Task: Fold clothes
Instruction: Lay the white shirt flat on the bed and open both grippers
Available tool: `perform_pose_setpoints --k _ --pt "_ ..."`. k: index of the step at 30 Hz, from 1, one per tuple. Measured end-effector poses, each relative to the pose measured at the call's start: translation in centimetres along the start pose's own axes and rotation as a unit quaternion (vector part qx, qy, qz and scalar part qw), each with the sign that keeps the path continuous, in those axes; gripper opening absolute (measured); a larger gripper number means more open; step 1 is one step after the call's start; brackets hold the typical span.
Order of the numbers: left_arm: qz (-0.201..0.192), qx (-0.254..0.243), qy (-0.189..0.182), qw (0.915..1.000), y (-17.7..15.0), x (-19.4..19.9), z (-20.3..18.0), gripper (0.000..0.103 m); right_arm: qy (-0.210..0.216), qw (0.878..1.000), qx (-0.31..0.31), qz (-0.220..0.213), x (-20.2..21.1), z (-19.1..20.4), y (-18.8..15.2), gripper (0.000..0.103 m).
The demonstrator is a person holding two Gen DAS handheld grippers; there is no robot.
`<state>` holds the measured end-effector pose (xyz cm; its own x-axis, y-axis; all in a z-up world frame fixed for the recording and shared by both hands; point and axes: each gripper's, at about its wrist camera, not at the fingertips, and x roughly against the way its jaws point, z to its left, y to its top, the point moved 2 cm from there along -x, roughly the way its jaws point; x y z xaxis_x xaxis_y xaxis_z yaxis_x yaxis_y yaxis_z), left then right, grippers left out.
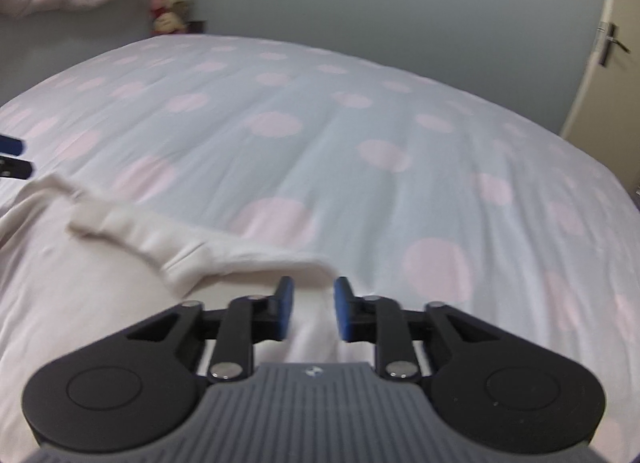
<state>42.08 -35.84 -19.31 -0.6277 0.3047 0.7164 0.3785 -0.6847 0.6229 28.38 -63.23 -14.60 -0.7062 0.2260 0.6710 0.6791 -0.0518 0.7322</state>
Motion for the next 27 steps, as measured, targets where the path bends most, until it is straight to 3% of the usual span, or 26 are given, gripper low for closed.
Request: perform_pose_setpoints --k 4,7,13,18,23,27 --pt "0.0 0.02 -0.046 0.9987 -1.1 -1.4 -1.8 0.028 0.048 0.999 0.005 0.002 -0.8 2.3 -0.8 0.015" --pt "-0.006 0.022 -0.054 0.9983 -1.1 -2.5 -3.0 0.027 0.075 0.997 0.011 0.018 -2.3 3.9 -1.4 0.015" --pt "-0.041 0.034 -0.052 0.9972 1.4 -4.6 -3.3 0.027 0.082 0.997 0.0 -0.003 -4.6 4.5 0.5 0.015" --pt "-0.046 0.056 -0.043 0.9965 3.4 -5.3 -2.1 0.027 0.076 0.997 -0.028 -0.013 -5.3 3.2 2.7 0.015" --pt "-0.045 0.059 -0.032 0.9967 2.9 -2.9 -0.9 0.027 0.062 0.997 -0.04 -0.018 -3.0 1.7 3.2 0.016" --pt "-0.025 0.058 -0.009 0.998 0.6 0.9 0.7 0.027 0.047 0.998 -0.041 -0.007 0.9 0.1 2.0 0.016"
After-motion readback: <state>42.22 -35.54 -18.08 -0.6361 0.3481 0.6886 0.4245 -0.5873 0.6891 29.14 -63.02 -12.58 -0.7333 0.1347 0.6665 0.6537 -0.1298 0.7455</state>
